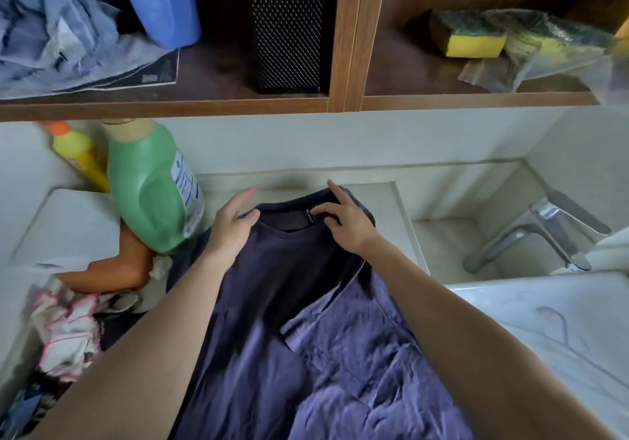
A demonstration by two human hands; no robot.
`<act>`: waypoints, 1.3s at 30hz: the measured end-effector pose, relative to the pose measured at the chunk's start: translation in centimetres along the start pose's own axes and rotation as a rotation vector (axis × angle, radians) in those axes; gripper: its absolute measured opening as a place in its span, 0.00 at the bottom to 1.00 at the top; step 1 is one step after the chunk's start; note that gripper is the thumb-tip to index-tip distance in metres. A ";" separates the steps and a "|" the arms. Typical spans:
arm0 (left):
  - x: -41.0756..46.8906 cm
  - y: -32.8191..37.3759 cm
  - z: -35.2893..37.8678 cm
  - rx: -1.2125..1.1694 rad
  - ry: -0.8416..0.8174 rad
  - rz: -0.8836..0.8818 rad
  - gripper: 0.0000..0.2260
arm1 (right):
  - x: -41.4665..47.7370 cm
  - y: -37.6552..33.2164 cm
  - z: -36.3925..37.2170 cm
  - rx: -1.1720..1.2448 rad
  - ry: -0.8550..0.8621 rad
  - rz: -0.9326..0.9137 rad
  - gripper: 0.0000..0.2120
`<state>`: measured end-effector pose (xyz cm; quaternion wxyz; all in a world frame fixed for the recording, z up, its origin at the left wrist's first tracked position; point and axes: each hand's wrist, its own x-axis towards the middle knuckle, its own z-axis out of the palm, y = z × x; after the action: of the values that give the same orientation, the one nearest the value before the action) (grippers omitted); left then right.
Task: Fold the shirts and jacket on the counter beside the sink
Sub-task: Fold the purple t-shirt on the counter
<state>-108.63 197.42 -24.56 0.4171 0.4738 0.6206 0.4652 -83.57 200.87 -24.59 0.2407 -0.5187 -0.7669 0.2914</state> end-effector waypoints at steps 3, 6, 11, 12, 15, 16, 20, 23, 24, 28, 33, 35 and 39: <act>-0.2 -0.7 0.4 0.115 -0.208 -0.101 0.12 | 0.3 0.6 -1.1 0.079 0.299 0.017 0.21; -1.5 -1.9 1.3 0.180 -0.376 -0.227 0.08 | 0.0 1.7 -1.9 0.115 0.408 0.164 0.19; -2.5 -2.3 4.3 0.296 -0.406 -0.149 0.12 | -1.7 4.1 -2.9 0.126 0.392 0.379 0.14; -2.5 -2.0 4.9 0.277 -0.426 -0.159 0.15 | -2.0 4.2 -2.9 0.185 0.337 0.400 0.12; -2.9 -0.9 6.7 0.238 -0.604 -0.176 0.27 | -2.5 3.3 -2.1 0.503 0.068 0.369 0.13; -3.1 -0.7 7.3 0.265 -0.674 -0.184 0.28 | -2.6 2.9 -1.7 0.572 -0.026 0.332 0.15; -3.2 -1.3 8.7 0.528 -0.641 -0.080 0.14 | -2.7 3.2 -0.8 0.457 -0.052 0.257 0.18; -2.6 -0.8 7.7 0.461 -0.358 -0.102 0.15 | -3.2 4.6 -0.9 0.131 0.085 0.234 0.18; -2.5 -0.6 7.3 0.415 -0.338 -0.136 0.13 | -3.3 5.1 -0.9 0.069 0.084 0.219 0.18; -3.2 0.1 7.0 0.569 -0.817 -0.201 0.15 | -3.9 6.7 0.3 -0.093 -0.001 0.273 0.27; -3.1 -0.6 8.1 0.668 -0.666 -0.044 0.14 | -4.2 8.0 1.1 -0.340 -0.110 0.254 0.30; -2.2 -0.8 7.2 0.605 -0.529 -0.047 0.12 | -3.8 8.3 0.5 -0.366 -0.148 0.275 0.32; -1.4 -2.0 4.7 0.680 -0.487 -0.128 0.07 | -3.5 8.1 0.1 -0.404 -0.233 0.305 0.37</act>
<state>-104.22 196.72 -27.40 0.3996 0.6409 0.6503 0.0814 -77.07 199.96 -30.55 -0.0042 -0.6284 -0.7451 0.2233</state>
